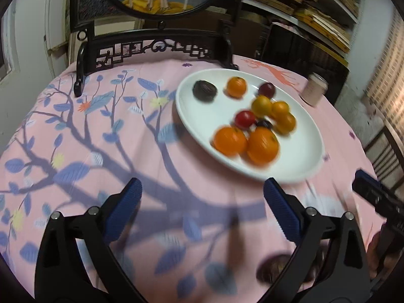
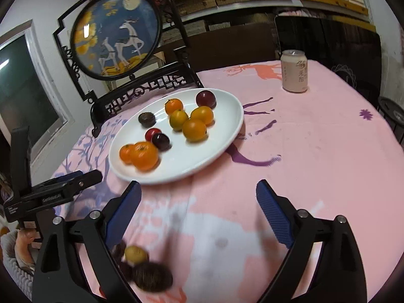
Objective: Organize fruits
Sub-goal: 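Carry orange and plum to the white plate and open both tools, then move both tools back over the remaining dark plums and yellow fruits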
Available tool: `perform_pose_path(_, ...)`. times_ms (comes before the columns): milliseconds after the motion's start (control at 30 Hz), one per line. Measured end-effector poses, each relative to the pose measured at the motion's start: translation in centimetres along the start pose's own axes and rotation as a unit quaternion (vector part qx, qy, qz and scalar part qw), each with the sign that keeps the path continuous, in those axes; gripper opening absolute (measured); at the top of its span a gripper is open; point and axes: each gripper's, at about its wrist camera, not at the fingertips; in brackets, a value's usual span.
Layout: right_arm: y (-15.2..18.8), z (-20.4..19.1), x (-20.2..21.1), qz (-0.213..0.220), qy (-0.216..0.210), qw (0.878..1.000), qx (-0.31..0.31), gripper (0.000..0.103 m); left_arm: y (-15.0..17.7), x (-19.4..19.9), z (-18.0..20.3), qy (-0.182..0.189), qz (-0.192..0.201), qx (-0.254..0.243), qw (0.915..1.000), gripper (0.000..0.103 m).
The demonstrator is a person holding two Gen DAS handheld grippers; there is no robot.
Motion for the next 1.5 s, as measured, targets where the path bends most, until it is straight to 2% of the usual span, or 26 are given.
perform_pose_path(133,0.6,0.0,2.1,0.025,0.008,1.000,0.004,0.099,2.8,2.6,1.6,0.003,0.015,-0.057,0.9983,0.100)
perform_pose_path(333,0.3,1.8,2.7,0.034,0.005,0.999,-0.042,0.100,5.6,3.5,3.7,0.011,0.002,-0.128,0.9917,0.100)
perform_pose_path(533,0.1,3.7,2.9,0.033,-0.014,0.994,-0.099,0.100,6.4,3.3,4.9,0.023,-0.008,-0.158,0.9872,0.100)
perform_pose_path(733,0.2,3.8,2.7,0.024,-0.018,0.994,-0.107,0.100,7.0,1.9,5.7,0.004,-0.029,-0.183,0.9827,0.101)
perform_pose_path(833,0.2,3.2,2.7,0.023,-0.016,0.995,-0.094,0.100,6.3,1.6,4.9,-0.025,-0.017,-0.172,0.9846,0.101)
perform_pose_path(900,0.1,3.0,2.6,0.022,-0.014,0.996,-0.088,0.100,5.5,1.1,3.4,-0.072,-0.009,-0.146,0.9867,0.101)
perform_pose_path(933,0.2,2.9,2.6,0.021,-0.015,0.996,-0.085,0.100,5.0,0.4,2.0,-0.109,-0.016,-0.119,0.9867,0.101)
perform_pose_path(967,0.2,2.8,2.6,0.020,-0.016,0.996,-0.083,0.100,4.7,0.2,1.3,-0.111,-0.023,-0.102,0.9882,0.101)
perform_pose_path(1067,0.3,2.3,2.5,0.016,-0.020,0.997,-0.070,0.100,4.3,0.1,-0.5,-0.067,-0.036,-0.047,0.9960,0.101)
perform_pose_path(1167,0.7,1.2,2.2,0.008,-0.014,0.999,-0.042,0.100,4.5,0.5,0.3,-0.071,-0.025,-0.069,0.9948,0.101)
perform_pose_path(1300,2.1,-0.4,1.6,-0.021,-0.012,1.000,-0.008,0.100,5.0,0.4,1.6,-0.075,-0.029,-0.098,0.9919,0.101)
perform_pose_path(1500,4.1,-2.7,1.7,-0.045,-0.012,0.998,0.047,0.100,4.7,-0.5,0.7,-0.062,-0.050,-0.072,0.9942,0.101)
Point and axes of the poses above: each gripper's, at about its wrist camera, not at the fingertips, and x roughly against the way its jaws point, z to its right, y to its underside, and after that the axes turned 8 degrees about -y, right-handed
